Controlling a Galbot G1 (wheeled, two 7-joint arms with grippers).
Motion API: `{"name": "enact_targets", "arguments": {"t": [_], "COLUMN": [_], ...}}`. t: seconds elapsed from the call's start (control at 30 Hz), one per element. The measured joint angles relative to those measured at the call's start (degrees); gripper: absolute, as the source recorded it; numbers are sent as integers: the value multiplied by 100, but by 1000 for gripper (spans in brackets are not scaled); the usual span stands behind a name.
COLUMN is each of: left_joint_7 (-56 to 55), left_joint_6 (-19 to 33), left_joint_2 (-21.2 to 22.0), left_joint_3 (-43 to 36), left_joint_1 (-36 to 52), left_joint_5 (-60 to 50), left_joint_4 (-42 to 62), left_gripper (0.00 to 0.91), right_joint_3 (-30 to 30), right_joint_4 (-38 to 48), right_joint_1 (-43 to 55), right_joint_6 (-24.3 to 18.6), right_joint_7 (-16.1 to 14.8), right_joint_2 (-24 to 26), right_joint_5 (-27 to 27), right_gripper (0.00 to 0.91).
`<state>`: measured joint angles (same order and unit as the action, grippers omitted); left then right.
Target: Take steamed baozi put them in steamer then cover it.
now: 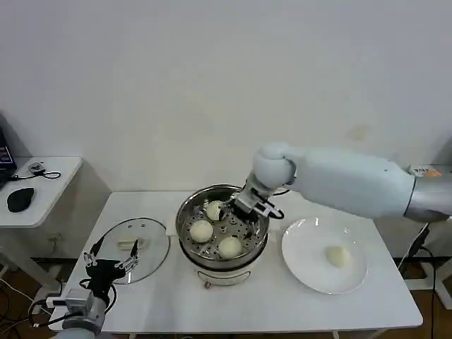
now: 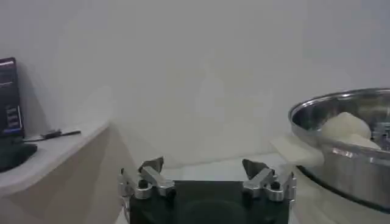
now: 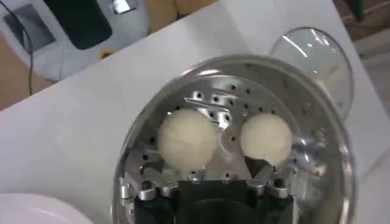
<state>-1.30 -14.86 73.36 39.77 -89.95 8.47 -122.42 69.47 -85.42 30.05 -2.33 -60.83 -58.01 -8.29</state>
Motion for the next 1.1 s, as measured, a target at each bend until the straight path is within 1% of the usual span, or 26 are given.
{"name": "enact_targets", "arguments": {"t": [0.17, 0.27, 0.53, 0.83, 0.93, 1.1], "left_joint_7": [0, 2, 15, 19, 22, 25], "left_joint_6": [2, -10, -33, -55, -57, -68], "left_joint_2": [-17, -47, -39, -112, -124, -168], "left_joint_3": [-29, -37, -148, -270, -275, -276], "left_joint_1": [-14, -25, -1, 97, 109, 153], "left_joint_5": [4, 19, 20, 16, 24, 31], "left_joint_4": [-36, -80, -152, -148, -148, -111], "left_gripper": [907, 907, 907, 907, 907, 907], "right_joint_3": [-194, -277, -478, -737, -861, -1071], "right_joint_4": [23, -18, -229, -298, -263, -155], "right_joint_1": [95, 160, 38, -485, -730, -1200], "right_joint_6": [340, 591, 1144, 1294, 1286, 1236], "right_joint_7": [112, 189, 323, 283, 279, 293], "right_joint_2": [291, 570, 1650, 2758, 3007, 3234], "right_joint_5": [-103, -212, -273, 32, 217, 562], "right_gripper": [907, 907, 907, 907, 907, 907]}}
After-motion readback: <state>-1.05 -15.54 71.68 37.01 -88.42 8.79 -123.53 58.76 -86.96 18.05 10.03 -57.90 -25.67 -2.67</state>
